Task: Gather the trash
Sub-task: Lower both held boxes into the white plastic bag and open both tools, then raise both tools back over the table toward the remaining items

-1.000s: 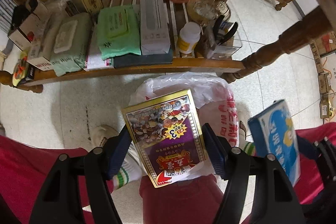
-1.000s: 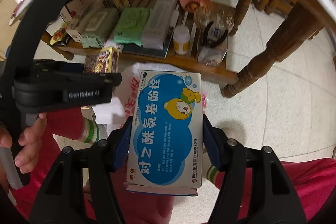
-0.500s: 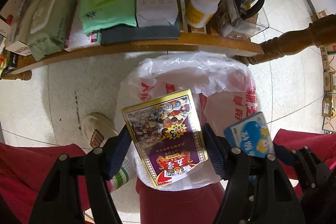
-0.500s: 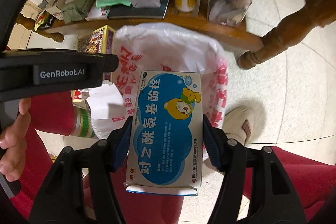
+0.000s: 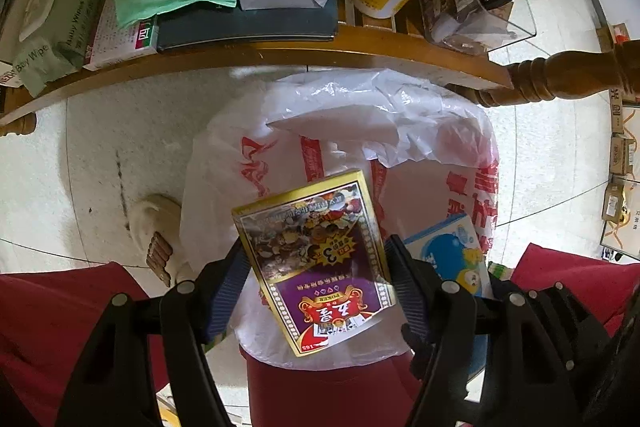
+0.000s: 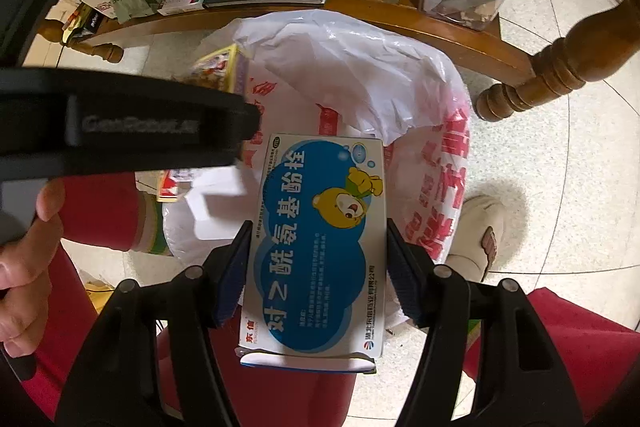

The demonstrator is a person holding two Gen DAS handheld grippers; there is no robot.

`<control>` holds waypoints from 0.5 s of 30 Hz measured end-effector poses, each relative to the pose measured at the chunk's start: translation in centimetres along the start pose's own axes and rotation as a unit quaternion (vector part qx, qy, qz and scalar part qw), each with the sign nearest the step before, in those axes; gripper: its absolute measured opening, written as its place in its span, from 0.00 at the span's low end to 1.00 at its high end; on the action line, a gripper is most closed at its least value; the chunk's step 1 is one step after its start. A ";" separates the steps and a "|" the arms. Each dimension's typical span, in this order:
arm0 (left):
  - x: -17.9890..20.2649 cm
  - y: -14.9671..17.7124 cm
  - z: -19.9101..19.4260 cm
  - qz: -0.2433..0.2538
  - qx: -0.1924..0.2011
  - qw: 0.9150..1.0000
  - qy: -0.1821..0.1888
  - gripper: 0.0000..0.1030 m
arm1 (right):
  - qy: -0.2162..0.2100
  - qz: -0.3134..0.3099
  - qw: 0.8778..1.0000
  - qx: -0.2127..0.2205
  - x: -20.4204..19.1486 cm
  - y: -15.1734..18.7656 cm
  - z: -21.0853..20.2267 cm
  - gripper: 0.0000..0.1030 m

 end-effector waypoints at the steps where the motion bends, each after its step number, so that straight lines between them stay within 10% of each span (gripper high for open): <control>1: 0.0 -0.1 0.2 0.001 -0.003 1.000 -0.009 0.67 | -0.002 -0.001 1.000 0.000 -0.1 -0.1 0.1 0.60; 4: 0.0 -0.2 0.5 0.000 -0.009 1.000 -0.025 0.80 | -0.010 -0.003 1.000 -0.001 -0.2 -0.2 0.2 0.80; 15: 0.1 -0.2 0.3 0.003 -0.005 1.000 -0.031 0.82 | -0.010 0.001 1.000 0.013 -0.1 -0.6 -0.2 0.80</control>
Point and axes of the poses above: each gripper's, at about its wrist camera, not at the fingertips, and z roughly the way its jaws point, x to its right, y to its underside, the point moved 2 cm from there along z, roughly the way its jaws point, and after that the axes turned 12 degrees about -y, right-handed, at the moved point
